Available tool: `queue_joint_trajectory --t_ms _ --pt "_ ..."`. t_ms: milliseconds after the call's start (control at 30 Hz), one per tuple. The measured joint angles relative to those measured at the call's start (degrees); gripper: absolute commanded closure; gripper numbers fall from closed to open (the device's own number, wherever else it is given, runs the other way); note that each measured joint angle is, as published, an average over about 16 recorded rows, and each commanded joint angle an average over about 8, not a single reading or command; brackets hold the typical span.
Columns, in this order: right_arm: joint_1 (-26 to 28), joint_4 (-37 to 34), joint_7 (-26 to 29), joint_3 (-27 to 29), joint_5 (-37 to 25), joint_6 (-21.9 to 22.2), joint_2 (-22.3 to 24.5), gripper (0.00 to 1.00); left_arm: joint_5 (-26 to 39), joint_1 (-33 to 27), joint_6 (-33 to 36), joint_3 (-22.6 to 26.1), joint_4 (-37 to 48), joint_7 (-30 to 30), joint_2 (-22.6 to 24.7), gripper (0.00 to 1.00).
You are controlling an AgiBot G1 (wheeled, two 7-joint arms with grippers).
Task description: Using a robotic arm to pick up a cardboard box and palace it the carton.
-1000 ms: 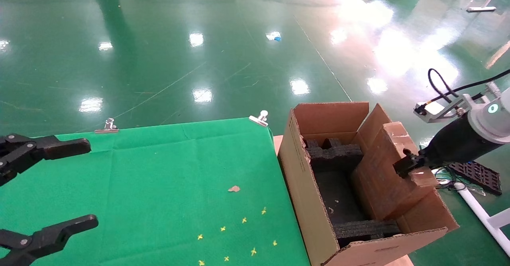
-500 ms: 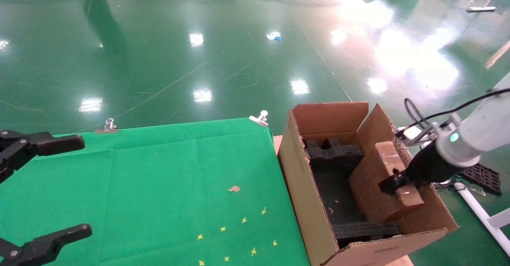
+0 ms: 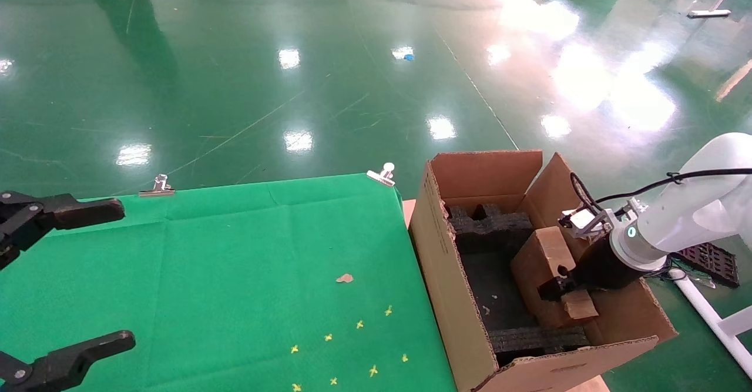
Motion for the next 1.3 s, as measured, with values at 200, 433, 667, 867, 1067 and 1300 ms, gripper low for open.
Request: queue_joint_trajectory --t_ms 200,433,667,867,1067,1300 --pt "0.2 -2.6 -1.0 -0.1 -0.2 -0.2 -1.4 0.0 0.0 0.0 0.0 0.0 0.0 0.0 0.0 0.0" --pt "1.0 -4.7 -1.4 -0.5 -0.8 -0.6 -2.6 0.0 0.0 0.0 0.0 0.0 0.0 0.0 0.0 0.0" --pt "1.8 -6.0 -1.8 -0.7 -1.2 -1.0 -3.4 0.0 0.0 0.0 0.0 0.1 0.0 0.0 0.0 0.0" --pt "3.0 -6.7 -2.3 -0.8 -1.5 -1.5 -4.1 0.0 -0.1 0.0 0.0 0.1 0.0 0.0 0.0 0.0" --pt "6.7 -6.6 -3.5 -1.1 -2.0 -2.3 -4.8 0.0 -0.1 0.0 0.0 0.1 0.0 0.1 0.0 0.0" --pt "15.2 -4.9 -5.5 -1.2 -2.8 -3.9 -5.8 0.0 -0.1 0.0 -0.1 0.1 0.0 0.1 -0.1 0.0"
